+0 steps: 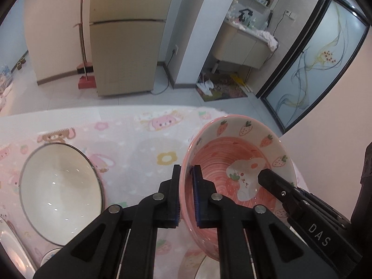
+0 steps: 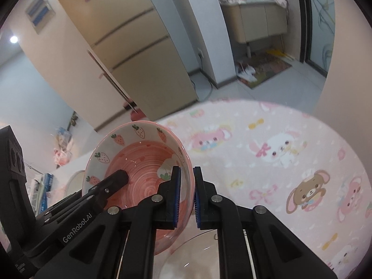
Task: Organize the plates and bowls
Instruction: 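Lift the pink bowl with the left tool and carry it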
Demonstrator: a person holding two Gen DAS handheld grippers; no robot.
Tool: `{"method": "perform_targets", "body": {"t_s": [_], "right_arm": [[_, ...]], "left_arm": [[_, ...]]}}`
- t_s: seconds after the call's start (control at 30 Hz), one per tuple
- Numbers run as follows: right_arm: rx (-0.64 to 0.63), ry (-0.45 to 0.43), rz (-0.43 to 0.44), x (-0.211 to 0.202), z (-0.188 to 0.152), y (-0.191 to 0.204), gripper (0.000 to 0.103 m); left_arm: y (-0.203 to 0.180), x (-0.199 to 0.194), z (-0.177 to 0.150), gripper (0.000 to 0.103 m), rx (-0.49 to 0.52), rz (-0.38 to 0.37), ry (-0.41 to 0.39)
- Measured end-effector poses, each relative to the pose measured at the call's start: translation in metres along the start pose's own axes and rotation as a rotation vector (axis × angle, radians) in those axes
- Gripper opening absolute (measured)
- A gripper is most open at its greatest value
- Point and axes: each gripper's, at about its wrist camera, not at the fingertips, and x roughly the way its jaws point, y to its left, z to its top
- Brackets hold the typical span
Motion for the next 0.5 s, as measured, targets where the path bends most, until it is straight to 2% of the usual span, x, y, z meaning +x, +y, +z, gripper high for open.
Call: {"method": "perform_targets", "body": {"t_s": [0.2, 0.5], "right_arm": [[-0.049, -0.091, 0.061, -0.045, 0.001, 0.02, 0.011], [-0.032, -0.107, 0.135, -0.063, 0.003, 0.027, 0.011]], "left_arm": [[-0.003, -0.052, 0.003, 0.007, 0.013, -0.009, -0.124], [-0.01, -0.081, 0.003, 0.007, 0.047, 0.029, -0.207]]}}
